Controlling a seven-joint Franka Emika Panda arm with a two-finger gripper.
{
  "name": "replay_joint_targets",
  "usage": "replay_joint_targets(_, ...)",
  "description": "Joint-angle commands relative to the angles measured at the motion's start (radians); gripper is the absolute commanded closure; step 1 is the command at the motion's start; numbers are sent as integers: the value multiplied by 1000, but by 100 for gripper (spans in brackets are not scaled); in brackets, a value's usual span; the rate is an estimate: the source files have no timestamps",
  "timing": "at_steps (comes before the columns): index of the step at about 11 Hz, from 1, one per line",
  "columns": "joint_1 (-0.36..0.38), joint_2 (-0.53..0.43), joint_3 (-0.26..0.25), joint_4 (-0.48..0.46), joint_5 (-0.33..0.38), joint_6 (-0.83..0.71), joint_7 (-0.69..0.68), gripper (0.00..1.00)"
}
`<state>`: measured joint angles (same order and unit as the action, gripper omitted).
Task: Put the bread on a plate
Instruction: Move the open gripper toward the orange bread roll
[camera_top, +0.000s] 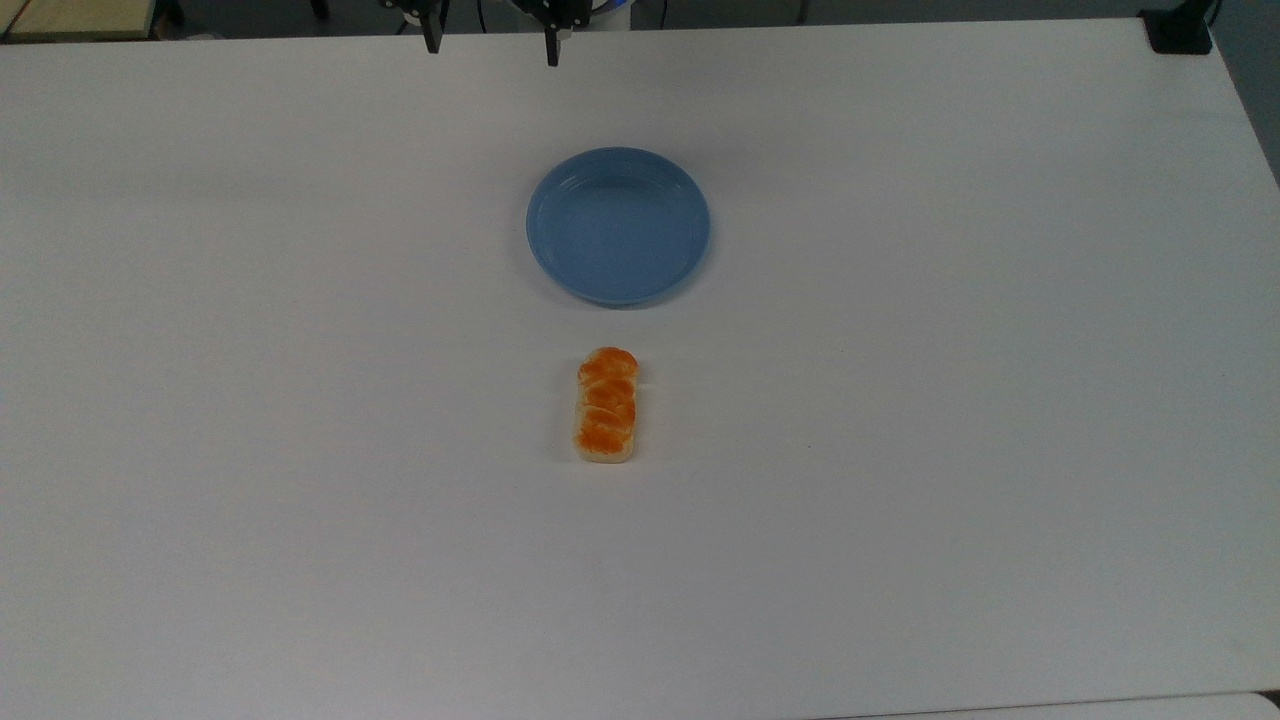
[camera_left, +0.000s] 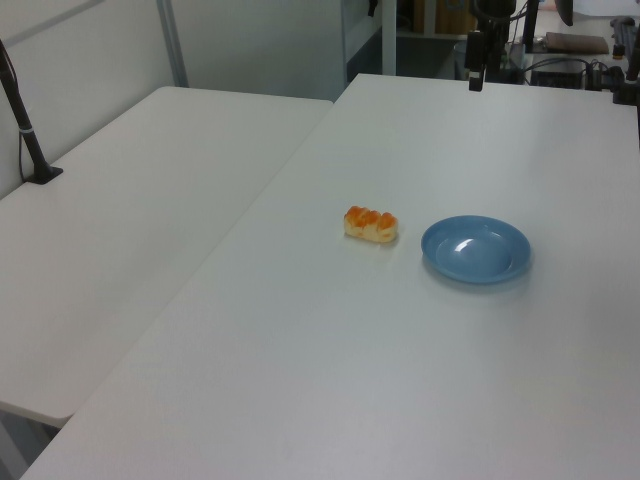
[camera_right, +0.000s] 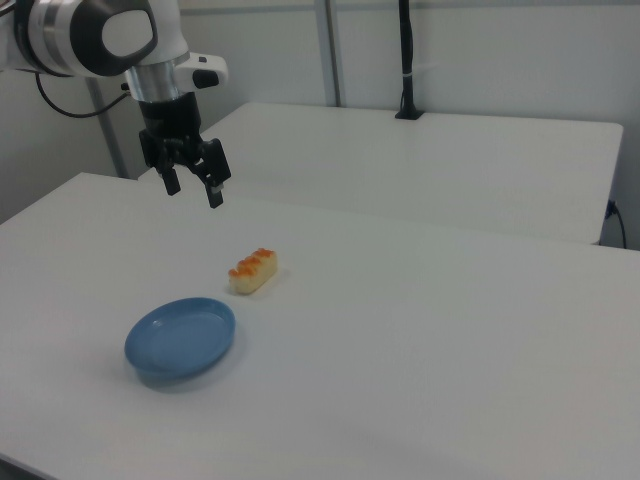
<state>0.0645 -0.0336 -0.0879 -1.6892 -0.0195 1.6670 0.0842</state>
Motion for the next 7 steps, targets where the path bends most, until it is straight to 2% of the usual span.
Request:
replay_joint_targets(1,5,6,-1,-18,3,52,-24,0)
replay_joint_targets(3,9,33,2,-17,13,97,-21,0)
replay_joint_targets(4,11,78,5,6,35,129,-14,0)
replay_joint_targets(7,40,182,17,31,38,230,-9,0)
